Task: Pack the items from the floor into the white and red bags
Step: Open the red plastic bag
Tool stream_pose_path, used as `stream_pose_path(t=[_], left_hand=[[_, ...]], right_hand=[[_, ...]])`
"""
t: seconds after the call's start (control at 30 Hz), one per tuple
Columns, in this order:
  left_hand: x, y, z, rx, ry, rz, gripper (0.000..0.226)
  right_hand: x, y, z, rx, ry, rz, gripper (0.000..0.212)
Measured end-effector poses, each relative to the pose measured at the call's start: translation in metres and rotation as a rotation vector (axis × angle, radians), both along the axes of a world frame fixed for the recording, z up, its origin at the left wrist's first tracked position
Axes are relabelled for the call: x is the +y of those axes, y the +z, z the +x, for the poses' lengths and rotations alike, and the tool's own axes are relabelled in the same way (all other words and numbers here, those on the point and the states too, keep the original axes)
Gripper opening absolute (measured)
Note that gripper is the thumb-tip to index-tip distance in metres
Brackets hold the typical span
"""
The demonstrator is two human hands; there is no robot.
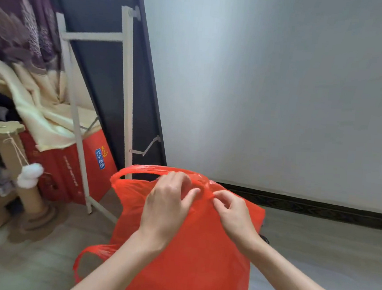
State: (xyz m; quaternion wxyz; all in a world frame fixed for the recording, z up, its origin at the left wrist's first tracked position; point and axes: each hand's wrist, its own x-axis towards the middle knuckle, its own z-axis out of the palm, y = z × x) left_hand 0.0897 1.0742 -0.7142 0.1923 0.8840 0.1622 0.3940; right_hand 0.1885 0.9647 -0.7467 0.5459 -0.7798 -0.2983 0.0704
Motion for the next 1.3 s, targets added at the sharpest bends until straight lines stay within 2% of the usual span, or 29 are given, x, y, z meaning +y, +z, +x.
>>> stream_pose_path(t=[0.07, 0.13, 0.23, 0.3, 0.43, 0.53, 0.63, 0.77, 0.83, 0.9, 1.0, 1.07, 1.13, 1.17, 1.2, 1.3], left_hand=[[0.004, -0.002, -0.001, -0.121, -0.085, 0.195, 0.017], [0.012, -0.005, -0.001, -0.138, -0.109, 0.438, 0.029], [0.025, -0.007, -0.003, 0.002, -0.05, 0.661, 0.043], [0.031, -0.009, -0.002, 0.074, -0.018, 0.69, 0.045], [0.042, -0.01, 0.001, 0.118, -0.106, 0.565, 0.016], [0.041, -0.019, -0.002, 0.216, -0.134, 0.373, 0.028], [0.031, -0.022, -0.001, 0.365, -0.068, 0.236, 0.027], [0.031, -0.018, 0.005, 0.312, 0.15, 0.008, 0.022], [0.034, -0.019, 0.006, 0.287, 0.197, -0.075, 0.021], [0.034, -0.02, 0.006, 0.266, 0.186, -0.194, 0.019], [0.033, -0.018, 0.005, 0.238, 0.119, -0.323, 0.017], [0.03, -0.015, 0.002, 0.206, 0.064, -0.383, 0.021], [0.029, -0.011, -0.002, 0.18, 0.025, -0.418, 0.023], [0.029, -0.011, -0.004, 0.173, 0.007, -0.421, 0.022], [0.029, -0.012, -0.006, 0.17, -0.004, -0.413, 0.02], [0.033, -0.019, -0.012, 0.186, -0.045, -0.323, 0.014]], right_hand=[[0.0, 0.001, 0.006, -0.002, 0.016, 0.0, 0.023], [0.001, 0.002, 0.01, -0.005, 0.049, -0.005, 0.025], [0.002, 0.004, 0.012, -0.024, 0.117, 0.013, 0.025], [0.003, 0.003, 0.013, -0.078, 0.161, -0.003, 0.023], [0.003, -0.001, 0.015, -0.122, 0.254, -0.089, 0.021], [0.006, -0.007, 0.016, -0.104, 0.249, -0.124, 0.018], [0.011, -0.013, 0.018, -0.098, 0.127, -0.207, 0.013], [0.013, -0.005, 0.006, -0.03, -0.096, -0.146, 0.006], [0.014, -0.001, -0.006, 0.024, -0.075, -0.149, 0.017], [0.016, -0.001, -0.02, 0.079, -0.018, -0.244, 0.031], [0.025, -0.011, -0.03, 0.052, -0.002, -0.367, 0.042], [0.03, -0.018, -0.029, 0.015, -0.018, -0.362, 0.033], [0.034, -0.02, -0.022, -0.015, -0.046, -0.338, 0.01], [0.035, -0.02, -0.019, 0.027, -0.052, -0.304, 0.006], [0.034, -0.02, -0.016, 0.109, -0.06, -0.237, 0.013], [0.03, -0.018, -0.005, 0.448, -0.071, -0.007, 0.019]])
